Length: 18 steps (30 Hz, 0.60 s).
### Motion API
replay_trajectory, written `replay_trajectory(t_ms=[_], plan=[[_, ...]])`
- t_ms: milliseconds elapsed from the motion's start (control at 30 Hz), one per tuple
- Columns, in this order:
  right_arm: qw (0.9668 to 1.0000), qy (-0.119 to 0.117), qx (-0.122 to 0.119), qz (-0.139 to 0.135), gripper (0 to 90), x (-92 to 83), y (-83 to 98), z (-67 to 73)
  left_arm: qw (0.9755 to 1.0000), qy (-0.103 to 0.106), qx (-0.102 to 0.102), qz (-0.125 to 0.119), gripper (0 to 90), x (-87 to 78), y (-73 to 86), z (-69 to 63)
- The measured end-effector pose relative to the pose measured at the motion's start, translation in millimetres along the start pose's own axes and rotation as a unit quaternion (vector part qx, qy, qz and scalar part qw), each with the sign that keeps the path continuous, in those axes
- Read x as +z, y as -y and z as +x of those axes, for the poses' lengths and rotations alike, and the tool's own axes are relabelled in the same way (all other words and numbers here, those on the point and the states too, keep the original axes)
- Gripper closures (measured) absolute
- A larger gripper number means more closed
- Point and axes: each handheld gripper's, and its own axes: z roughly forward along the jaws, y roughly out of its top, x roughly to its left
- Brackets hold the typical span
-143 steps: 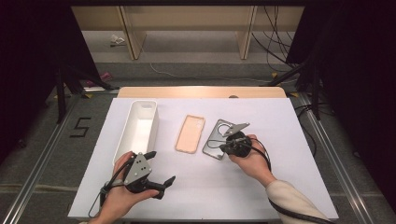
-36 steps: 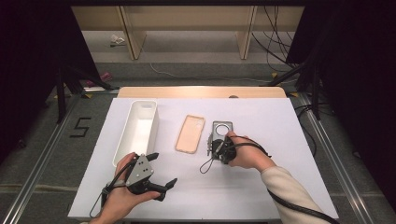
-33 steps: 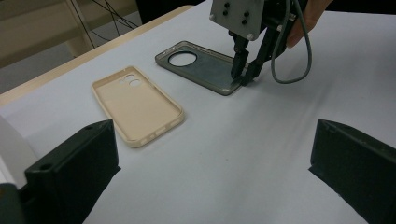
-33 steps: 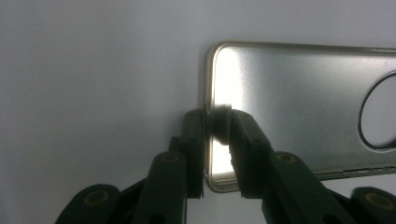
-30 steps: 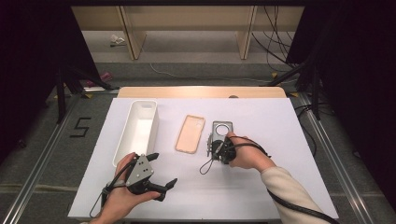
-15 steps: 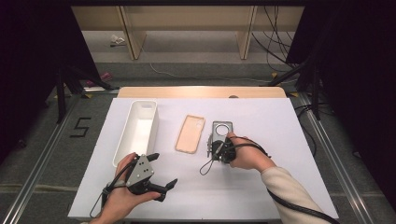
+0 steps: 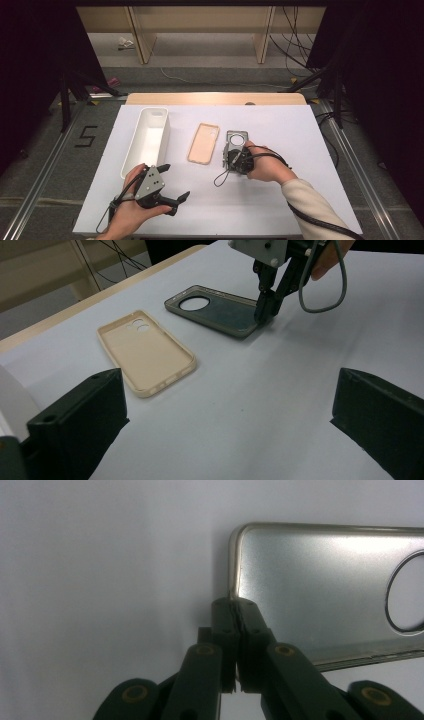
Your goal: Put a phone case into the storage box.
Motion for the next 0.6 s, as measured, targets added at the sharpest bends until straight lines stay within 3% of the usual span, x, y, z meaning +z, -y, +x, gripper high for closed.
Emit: replay_trajectory(t_ms=[600], plan=[[0.9971,0.026,0.012,-0.071,88.9,-23.3,14.2,7.1,1.0,0.0,-0.004,0.002,1.6,1.6,1.1,0.5]])
